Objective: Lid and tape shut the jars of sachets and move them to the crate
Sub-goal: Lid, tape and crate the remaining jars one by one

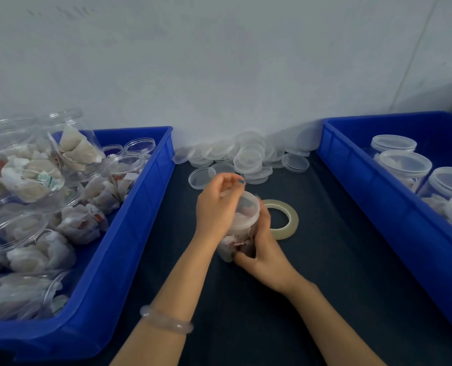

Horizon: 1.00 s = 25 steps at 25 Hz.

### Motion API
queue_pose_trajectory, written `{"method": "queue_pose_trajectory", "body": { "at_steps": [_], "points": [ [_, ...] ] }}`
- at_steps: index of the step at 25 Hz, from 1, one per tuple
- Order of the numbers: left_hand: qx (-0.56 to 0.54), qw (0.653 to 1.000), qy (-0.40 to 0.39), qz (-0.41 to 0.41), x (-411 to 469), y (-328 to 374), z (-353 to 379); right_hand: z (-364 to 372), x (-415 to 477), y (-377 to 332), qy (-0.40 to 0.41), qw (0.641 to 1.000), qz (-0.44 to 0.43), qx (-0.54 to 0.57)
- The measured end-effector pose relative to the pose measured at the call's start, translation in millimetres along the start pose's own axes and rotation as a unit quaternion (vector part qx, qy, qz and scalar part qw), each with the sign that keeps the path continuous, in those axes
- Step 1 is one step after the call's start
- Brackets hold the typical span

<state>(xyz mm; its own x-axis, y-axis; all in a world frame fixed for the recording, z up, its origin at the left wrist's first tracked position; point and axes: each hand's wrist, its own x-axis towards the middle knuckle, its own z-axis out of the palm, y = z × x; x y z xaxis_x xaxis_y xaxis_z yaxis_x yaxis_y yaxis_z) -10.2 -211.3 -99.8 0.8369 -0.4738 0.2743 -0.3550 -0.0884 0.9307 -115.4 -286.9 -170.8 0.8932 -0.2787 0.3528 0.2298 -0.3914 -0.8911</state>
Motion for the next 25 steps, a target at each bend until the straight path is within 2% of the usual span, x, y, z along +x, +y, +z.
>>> {"method": "queue_pose_trajectory", "body": {
  "at_steps": [2,4,6,8,10,12,14,16,20,25],
  "points": [
    [-0.174,0.983,0.02,-0.056,-4,-6,-3,8,2,-2,0.039,0.999,0.017,-0.013],
    [-0.241,0.964,0.007,-0.112,-9,-17,-4,8,4,-2,0.074,0.997,0.017,-0.018],
    [-0.232,0.958,-0.023,-0.169,-15,-31,-4,-1,8,-3,0.098,0.995,0.001,0.006],
    [-0.172,0.962,-0.075,-0.197,-17,-46,-3,-23,15,-10,0.178,0.981,0.006,0.082],
    [-0.103,0.969,-0.126,-0.184,-18,-58,-3,-60,25,-21,0.291,0.937,0.017,0.192],
    [-0.073,0.972,-0.143,-0.173,-18,-63,-5,-104,32,-39,0.399,0.879,0.006,0.259],
    [-0.071,0.973,-0.142,-0.17,-18,-64,-5,-147,32,-51,0.487,0.841,0.008,0.235],
    [-0.069,0.973,-0.138,-0.172,-18,-65,-4,-177,25,-55,0.542,0.824,0.035,0.162],
    [-0.06,0.975,-0.136,-0.166,-18,-67,-3,-211,13,-52,0.566,0.816,0.113,0.039],
    [-0.06,0.976,-0.138,-0.155,-20,-66,-5,-248,14,-54,0.526,0.816,0.24,-0.009]
  ]
}}
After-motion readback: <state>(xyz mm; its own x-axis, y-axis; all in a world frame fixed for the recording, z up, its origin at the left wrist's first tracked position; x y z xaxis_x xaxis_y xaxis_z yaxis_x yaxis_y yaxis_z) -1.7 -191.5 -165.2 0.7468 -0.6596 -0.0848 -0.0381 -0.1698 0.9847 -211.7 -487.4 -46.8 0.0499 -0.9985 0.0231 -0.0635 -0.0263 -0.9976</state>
